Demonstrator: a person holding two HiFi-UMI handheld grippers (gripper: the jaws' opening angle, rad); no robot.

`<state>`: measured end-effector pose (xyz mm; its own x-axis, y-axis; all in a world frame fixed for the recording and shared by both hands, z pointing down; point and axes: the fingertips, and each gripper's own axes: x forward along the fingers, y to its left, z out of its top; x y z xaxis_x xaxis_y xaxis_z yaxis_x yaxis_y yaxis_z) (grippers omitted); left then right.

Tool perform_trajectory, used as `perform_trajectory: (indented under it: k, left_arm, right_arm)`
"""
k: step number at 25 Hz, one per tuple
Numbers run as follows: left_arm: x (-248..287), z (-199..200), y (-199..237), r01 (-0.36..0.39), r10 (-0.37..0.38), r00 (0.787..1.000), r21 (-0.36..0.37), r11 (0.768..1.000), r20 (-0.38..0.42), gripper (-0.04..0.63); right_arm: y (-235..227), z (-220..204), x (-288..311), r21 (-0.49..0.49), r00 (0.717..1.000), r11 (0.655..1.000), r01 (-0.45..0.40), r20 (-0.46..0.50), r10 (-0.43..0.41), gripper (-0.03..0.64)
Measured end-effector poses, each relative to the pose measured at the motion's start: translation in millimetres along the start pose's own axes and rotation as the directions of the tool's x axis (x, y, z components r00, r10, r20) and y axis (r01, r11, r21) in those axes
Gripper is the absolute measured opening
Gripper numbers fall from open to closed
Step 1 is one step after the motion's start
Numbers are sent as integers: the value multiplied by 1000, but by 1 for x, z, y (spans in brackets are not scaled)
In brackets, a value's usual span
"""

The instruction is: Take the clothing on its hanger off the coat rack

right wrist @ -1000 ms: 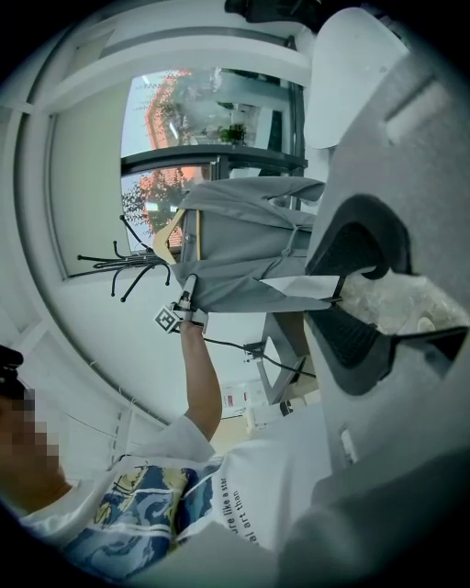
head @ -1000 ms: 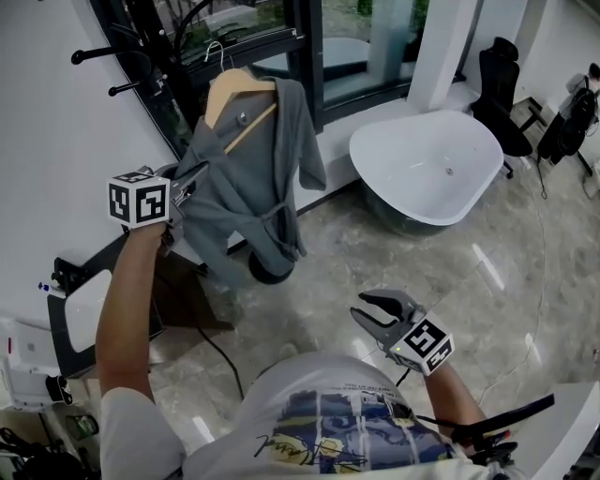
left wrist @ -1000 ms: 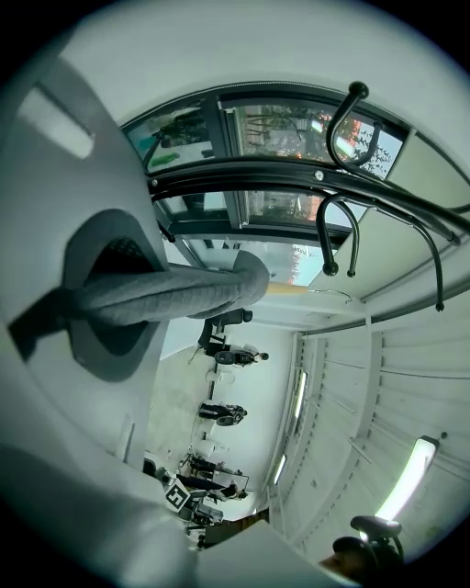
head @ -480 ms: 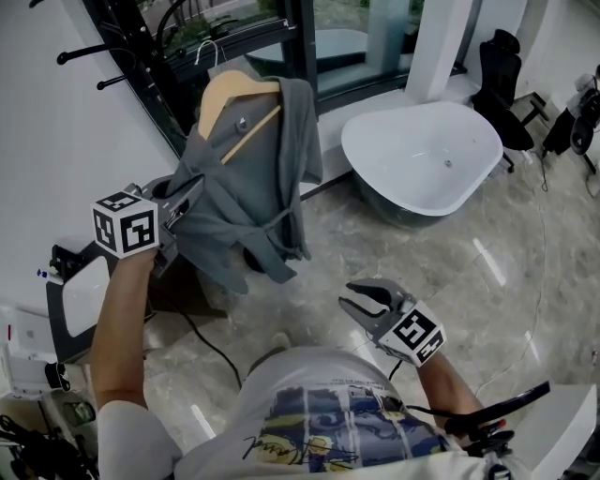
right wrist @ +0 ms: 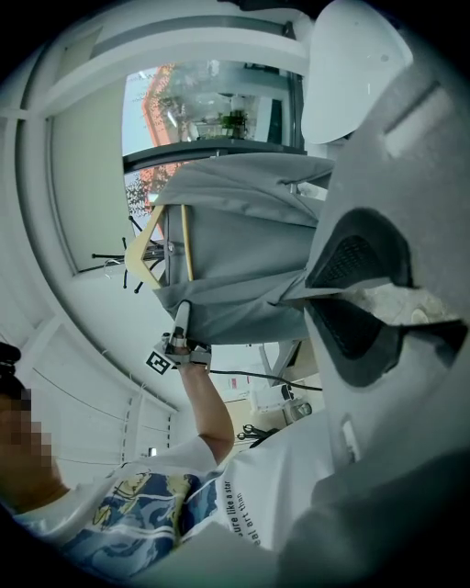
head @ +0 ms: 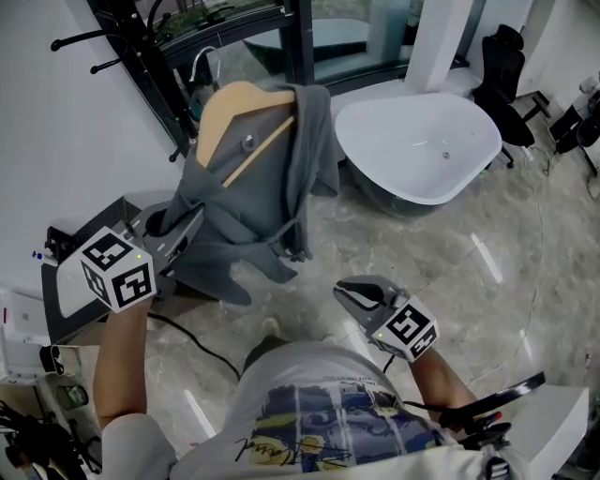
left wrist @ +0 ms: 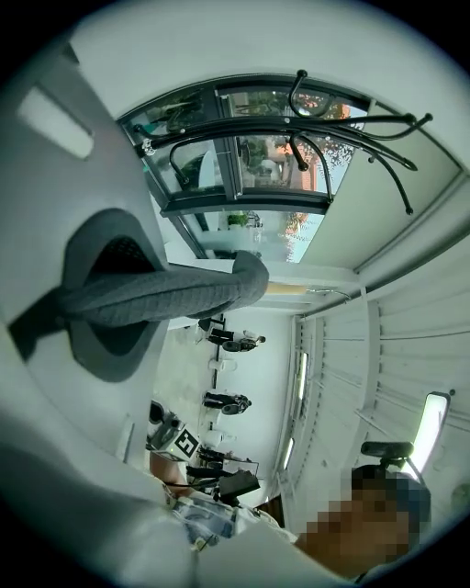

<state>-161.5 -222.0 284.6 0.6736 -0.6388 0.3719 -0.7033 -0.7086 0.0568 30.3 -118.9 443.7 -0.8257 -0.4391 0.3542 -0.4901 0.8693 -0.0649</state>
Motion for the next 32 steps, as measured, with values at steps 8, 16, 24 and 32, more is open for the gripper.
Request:
perform_trajectory:
  k: [8, 16, 24, 32]
  left_arm:
    - [-18, -14, -69, 43, -43, 999, 14, 999, 4, 3]
    - [-30, -36, -135, 111, -112, 994, 52, 992, 9, 3]
    - [-32, -50, -171, 178, -178, 984, 53, 983, 1, 3]
    - [-24, -59, -196, 242, -241, 970, 76, 967, -15, 3]
  right_arm:
    - [5, -11, -11, 26, 1000, 1000, -7, -13, 8, 12]
    - [18, -26, -29, 26, 999, 1000, -12, -34, 13, 3]
    - [20, -18, -27, 9, 999, 1000, -25, -27, 26, 2]
    - [26, -21, -31, 4, 999, 1000, -24, -29, 24, 2]
